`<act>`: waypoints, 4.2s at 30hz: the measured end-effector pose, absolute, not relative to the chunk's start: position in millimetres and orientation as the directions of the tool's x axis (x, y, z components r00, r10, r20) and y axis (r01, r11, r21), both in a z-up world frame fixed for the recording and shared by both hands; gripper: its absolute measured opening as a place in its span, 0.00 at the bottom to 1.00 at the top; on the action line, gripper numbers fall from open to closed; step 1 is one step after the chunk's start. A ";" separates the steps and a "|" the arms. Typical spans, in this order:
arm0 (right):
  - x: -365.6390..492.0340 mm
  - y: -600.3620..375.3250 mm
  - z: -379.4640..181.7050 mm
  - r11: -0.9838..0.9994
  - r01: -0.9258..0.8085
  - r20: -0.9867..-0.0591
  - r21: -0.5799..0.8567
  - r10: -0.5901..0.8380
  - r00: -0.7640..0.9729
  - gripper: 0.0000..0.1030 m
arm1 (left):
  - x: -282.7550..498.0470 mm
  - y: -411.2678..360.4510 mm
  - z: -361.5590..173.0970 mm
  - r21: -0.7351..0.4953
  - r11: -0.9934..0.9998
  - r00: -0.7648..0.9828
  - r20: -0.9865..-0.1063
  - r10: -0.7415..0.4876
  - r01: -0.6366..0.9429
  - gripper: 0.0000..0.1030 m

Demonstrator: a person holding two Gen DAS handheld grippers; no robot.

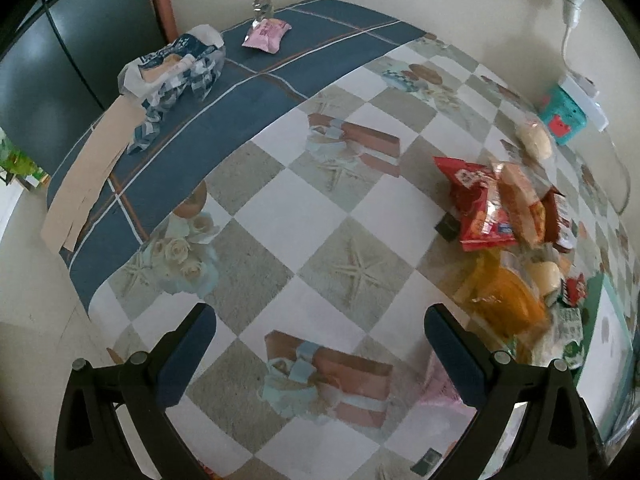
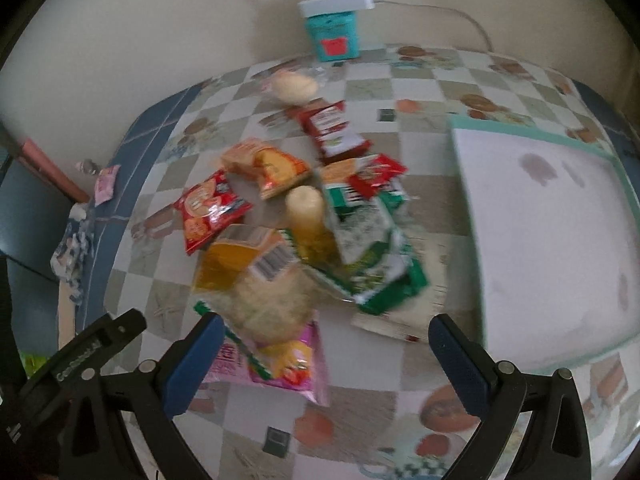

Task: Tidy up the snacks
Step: 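Reach the left tool to the pink Swiss roll while the right tool reaches the round biscuit, then grasp the pink Swiss roll with the left tool while the right tool grasps the round biscuit, then carry the round biscuit over the tray with the right tool while the left tool carries the Swiss roll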

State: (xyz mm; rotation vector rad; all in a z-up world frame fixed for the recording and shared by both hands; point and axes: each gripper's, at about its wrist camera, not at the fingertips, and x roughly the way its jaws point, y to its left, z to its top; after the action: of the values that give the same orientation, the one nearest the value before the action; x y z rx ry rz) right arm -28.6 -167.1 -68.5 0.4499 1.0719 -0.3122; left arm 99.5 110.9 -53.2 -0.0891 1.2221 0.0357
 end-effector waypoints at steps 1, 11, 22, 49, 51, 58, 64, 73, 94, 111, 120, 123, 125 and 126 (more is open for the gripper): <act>-25.2 -164.4 -70.2 0.872 0.447 -0.895 0.197 -0.026 0.445 1.00 | 101.6 111.7 -54.5 -0.049 0.996 0.342 -0.940 -0.019 -0.081 1.00; -0.2 -153.0 -85.6 0.898 0.406 -0.906 0.169 -0.021 0.423 0.98 | 120.9 123.7 -78.2 -0.056 0.991 0.295 -0.955 -0.018 -0.119 1.00; -4.9 -163.2 -85.0 0.871 0.437 -0.897 0.224 0.008 0.443 0.78 | 117.5 121.1 -84.9 -0.047 0.992 0.261 -0.965 -0.015 -0.116 1.00; -41.5 -208.0 -85.9 0.821 0.494 -0.898 0.288 0.052 0.437 0.52 | 76.4 54.9 -69.9 -0.080 0.997 0.156 -0.985 -0.076 -0.022 1.00; -44.2 -213.6 -86.9 0.809 0.505 -0.897 0.300 0.059 0.438 0.52 | 73.3 49.3 -74.0 -0.111 0.993 0.127 -0.986 -0.105 -0.040 1.00; -50.6 -224.3 -88.3 0.784 0.521 -0.889 0.338 0.086 0.449 0.52 | 74.9 28.2 -88.8 -0.161 0.982 0.106 -0.983 -0.150 -0.103 1.00; -54.1 -229.8 -89.6 0.769 0.531 -0.887 0.356 0.098 0.452 0.52 | 77.4 -6.5 -91.8 -0.090 0.994 0.136 -0.987 -0.081 -0.062 1.00; -56.7 -235.2 -91.9 0.758 0.539 -0.885 0.368 0.107 0.453 0.53 | 73.4 -9.9 -102.0 -0.006 1.000 0.077 -0.997 -0.007 0.009 1.00; -47.6 -236.1 -89.7 0.765 0.542 -0.875 0.348 0.057 0.481 0.71 | 73.1 -47.3 -121.6 -0.032 0.998 0.080 -0.996 -0.037 0.055 0.46; -12.2 -194.4 -109.9 0.923 0.386 -0.910 0.004 -0.156 0.383 0.82 | 78.8 -82.6 -133.2 -0.005 0.997 0.143 -0.990 -0.016 0.079 0.45; -14.6 -202.1 -109.7 0.910 0.415 -0.912 0.015 -0.158 0.378 0.65 | 72.9 -57.5 -111.7 -0.002 0.997 0.157 -0.988 -0.014 0.079 0.46; -17.0 -204.0 -107.9 0.908 0.417 -0.912 0.032 -0.144 0.383 0.59 | 65.7 -42.2 -103.6 -0.007 0.997 0.163 -0.987 -0.019 0.078 0.45; -19.8 -205.4 -106.3 0.906 0.420 -0.914 0.056 -0.123 0.387 0.58 | 63.7 -40.4 -101.0 -0.014 0.997 0.165 -0.986 -0.026 0.072 0.45; -21.0 -206.2 -105.2 0.905 0.421 -0.914 0.063 -0.117 0.389 0.58 | 62.8 -38.1 -101.1 -0.021 0.998 0.165 -0.986 -0.031 0.066 0.44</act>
State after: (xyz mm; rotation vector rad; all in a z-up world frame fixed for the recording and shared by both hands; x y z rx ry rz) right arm -21.0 -206.2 -105.2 0.3063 1.1232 -0.3490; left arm 62.8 -38.1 -101.1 0.0290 1.4037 -0.0694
